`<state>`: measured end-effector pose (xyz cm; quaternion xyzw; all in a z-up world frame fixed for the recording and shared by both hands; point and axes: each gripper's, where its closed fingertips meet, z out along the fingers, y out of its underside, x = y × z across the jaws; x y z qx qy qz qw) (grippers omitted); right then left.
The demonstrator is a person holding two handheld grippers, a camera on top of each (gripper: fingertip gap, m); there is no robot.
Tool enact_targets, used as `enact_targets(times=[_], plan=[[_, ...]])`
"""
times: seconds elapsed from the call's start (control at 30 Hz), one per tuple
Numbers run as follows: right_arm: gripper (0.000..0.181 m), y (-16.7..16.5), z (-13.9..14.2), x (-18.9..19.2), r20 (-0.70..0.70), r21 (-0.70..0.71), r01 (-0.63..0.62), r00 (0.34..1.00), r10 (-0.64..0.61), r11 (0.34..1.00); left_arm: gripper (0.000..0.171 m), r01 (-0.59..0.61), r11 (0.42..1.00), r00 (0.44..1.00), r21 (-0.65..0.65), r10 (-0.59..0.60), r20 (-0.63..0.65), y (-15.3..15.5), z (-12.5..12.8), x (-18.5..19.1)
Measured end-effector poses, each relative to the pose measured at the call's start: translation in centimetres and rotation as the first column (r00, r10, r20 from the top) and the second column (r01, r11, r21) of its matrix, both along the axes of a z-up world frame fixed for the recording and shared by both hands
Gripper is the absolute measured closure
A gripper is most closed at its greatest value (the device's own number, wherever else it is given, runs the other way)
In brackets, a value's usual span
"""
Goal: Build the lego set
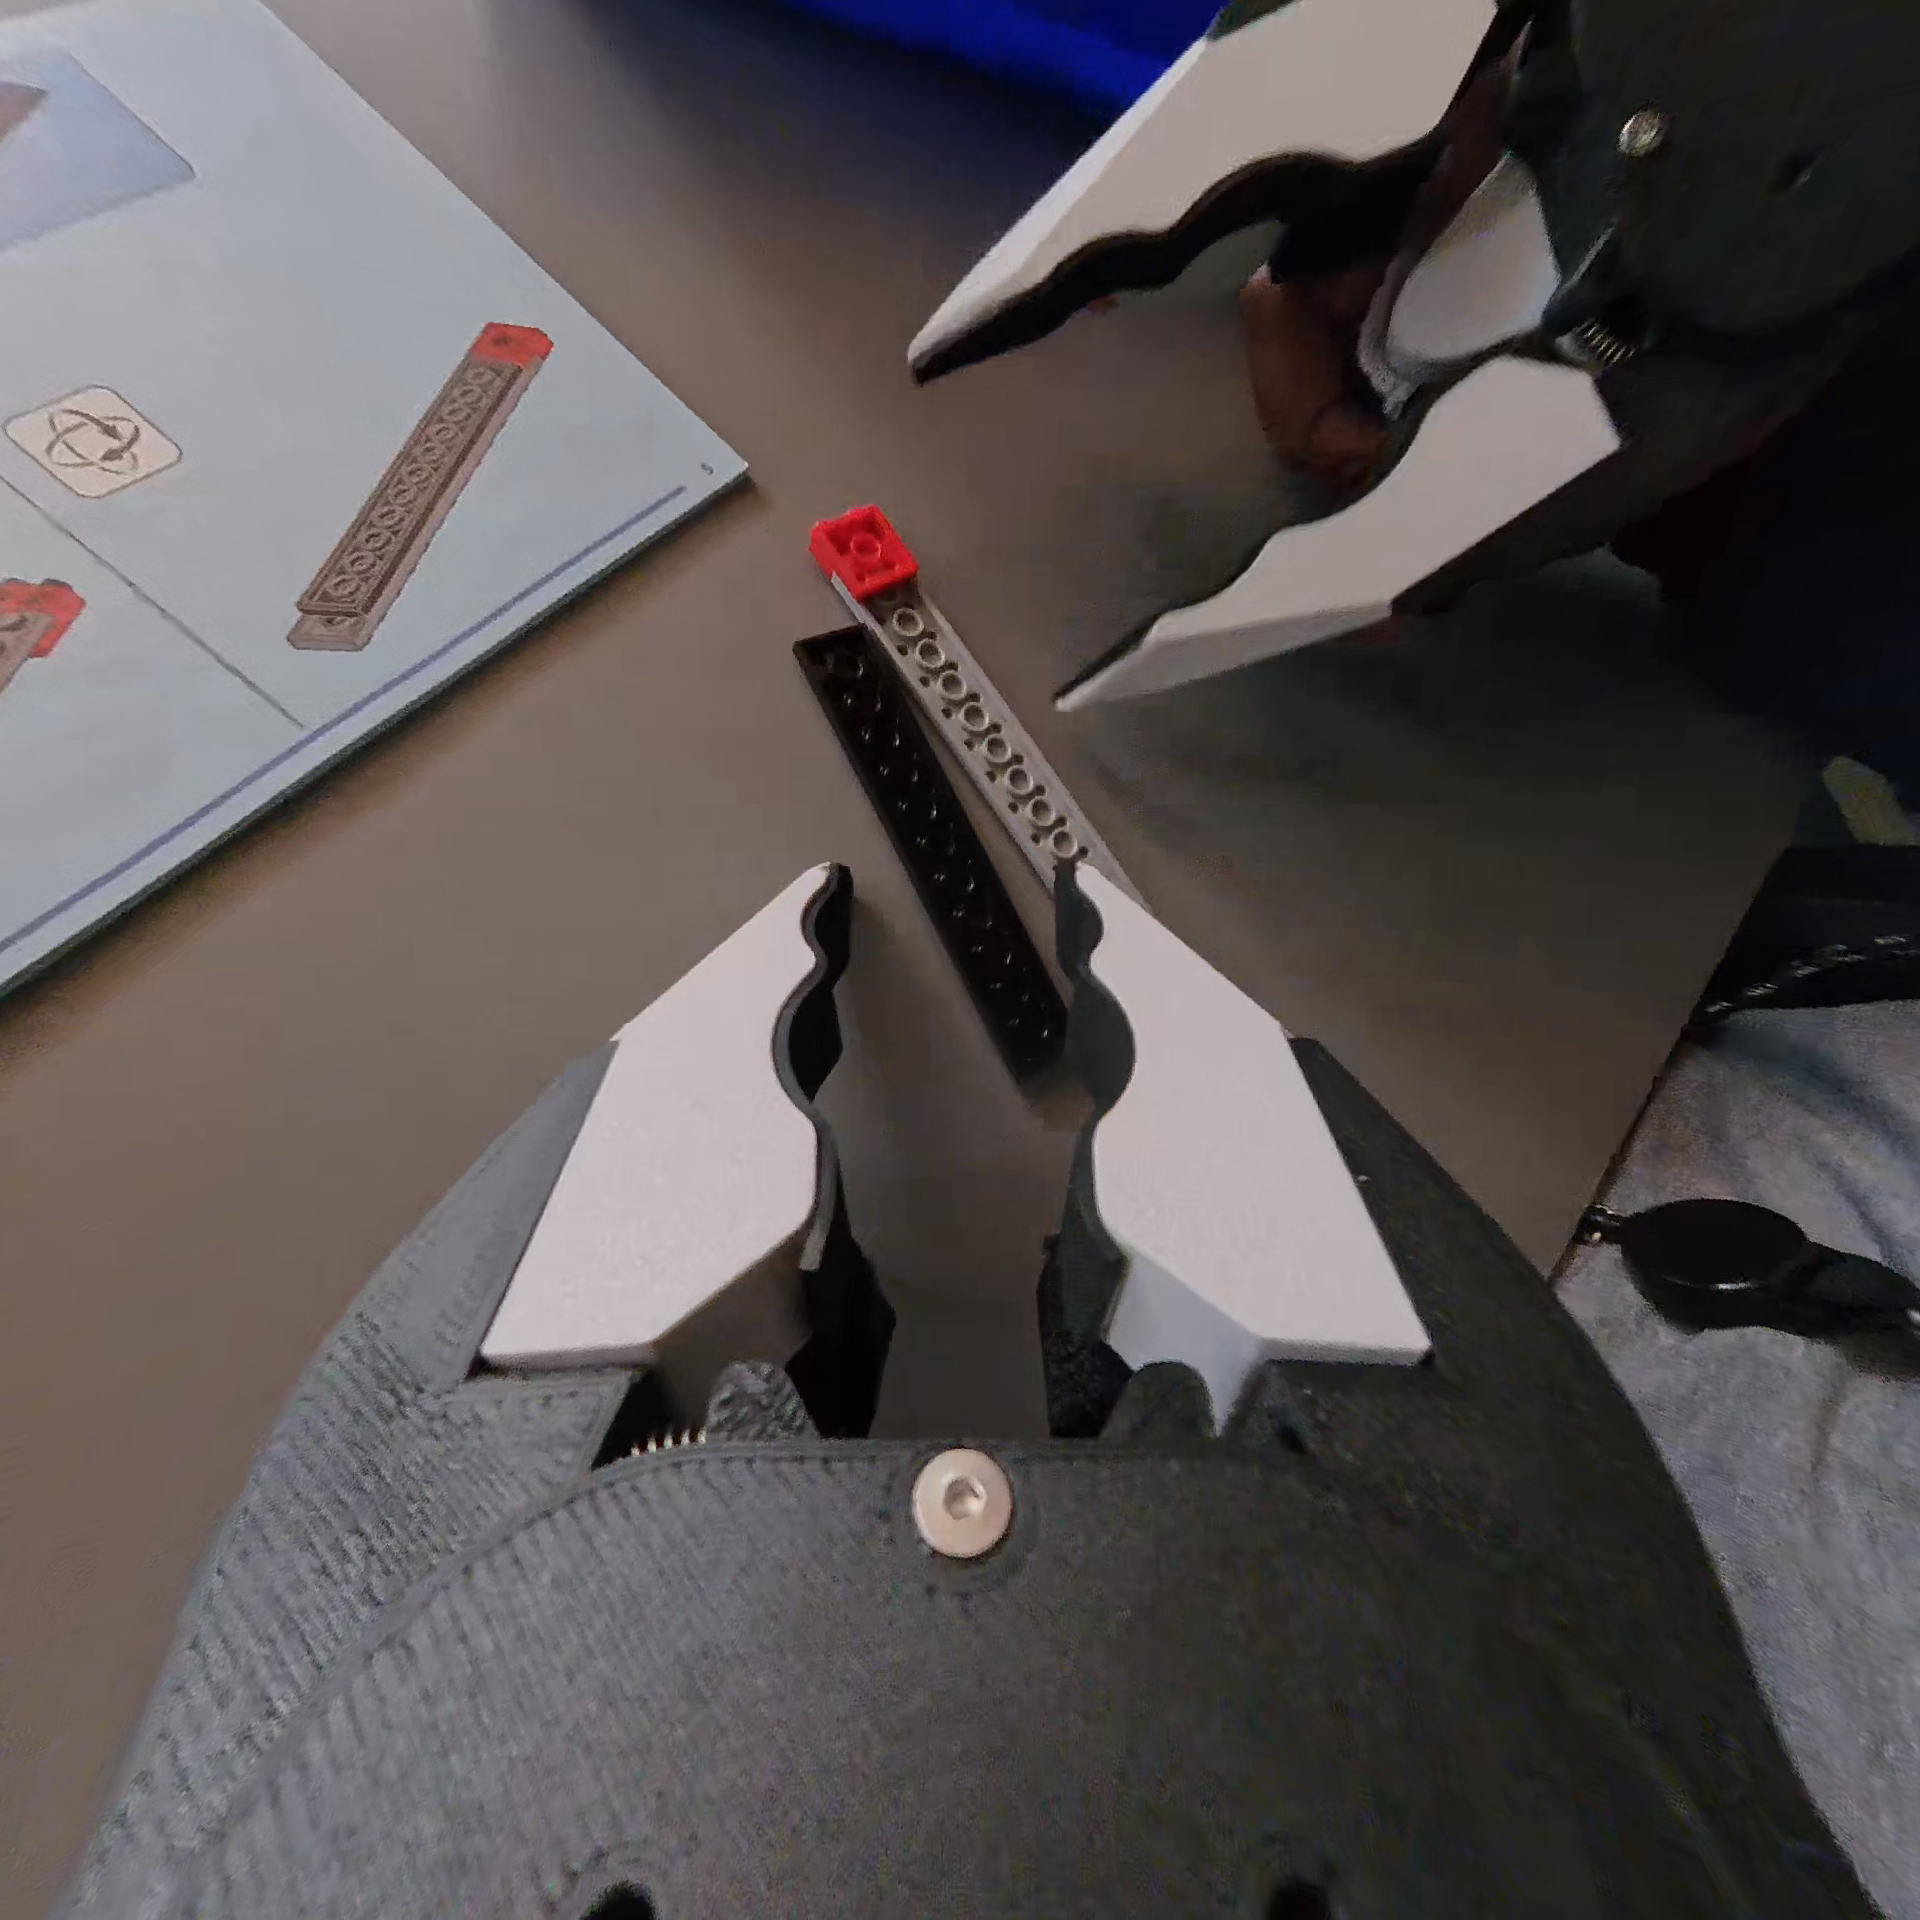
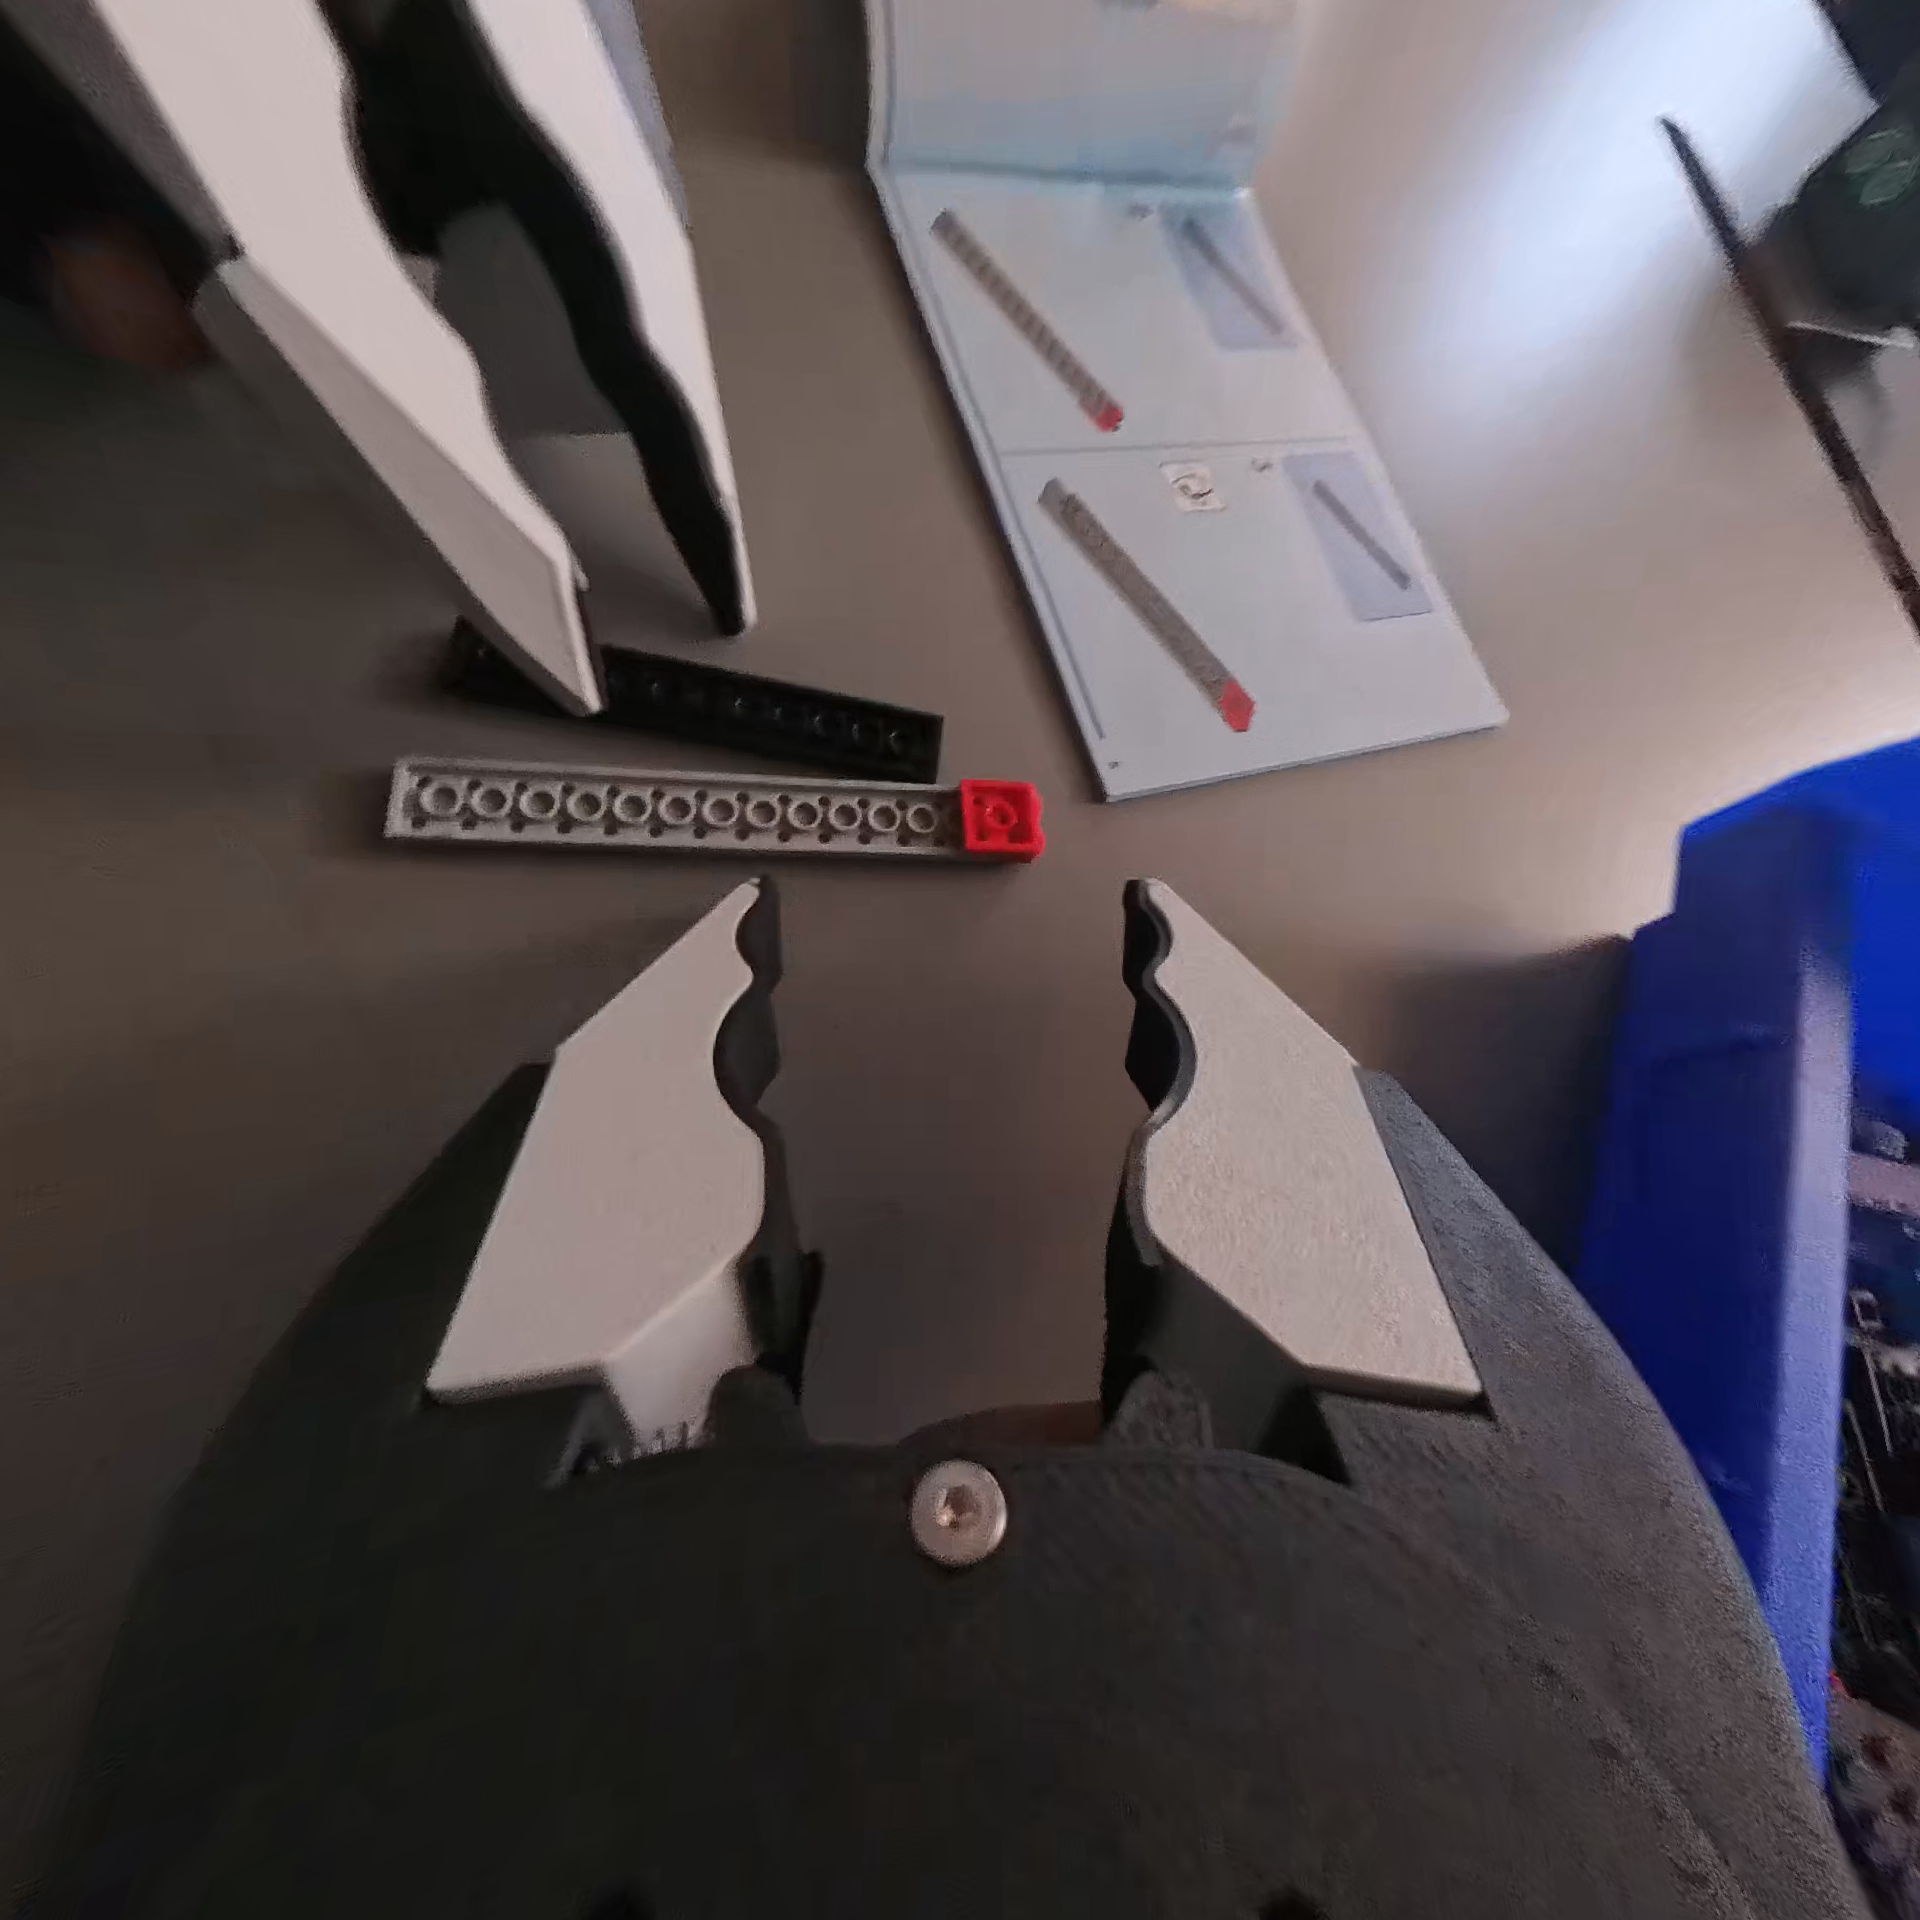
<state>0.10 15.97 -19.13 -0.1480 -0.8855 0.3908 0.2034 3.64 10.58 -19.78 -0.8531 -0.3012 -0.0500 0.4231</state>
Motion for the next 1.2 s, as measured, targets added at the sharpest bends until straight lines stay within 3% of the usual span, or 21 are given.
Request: enact_targets(times=[0.27, 0.63, 0.83, 1.2], plan=[[0.104, -0.8, -0.7, -0.3, 0.047, 0.028, -0.093, 0.995, 0.092, 0.995, 0.138, 0.065, 0.996, 0.99, 0.065, -0.072, 0.12, 1.6, 0.2, -0.2], [0.11, -1.8, -0.9, 1.0, 0.077, 0.026, -0.131, 0.989, 0.129, 0.991, 0.137, 0.099, 0.993, 0.986, 0.066, -0.107, 0.13, 2.6, 0.3, -0.7], [0.121, -2.0, -1.1, 2.1, 0.095, 0.025, -0.101, 0.991, 0.098, 0.995, 0.136, 0.109, 0.993, 0.994, -0.037, -0.109, 0.022, 0.3, 0.2, -0.8], [0.125, -1.8, -1.2, 4.7, 0.164, 0.01, -0.118, 0.98, 0.114, 0.993, 0.132, 0.146, 0.989, 0.981, -0.038, -0.15, -0.125, -1.0, 0.7, 0.0]])
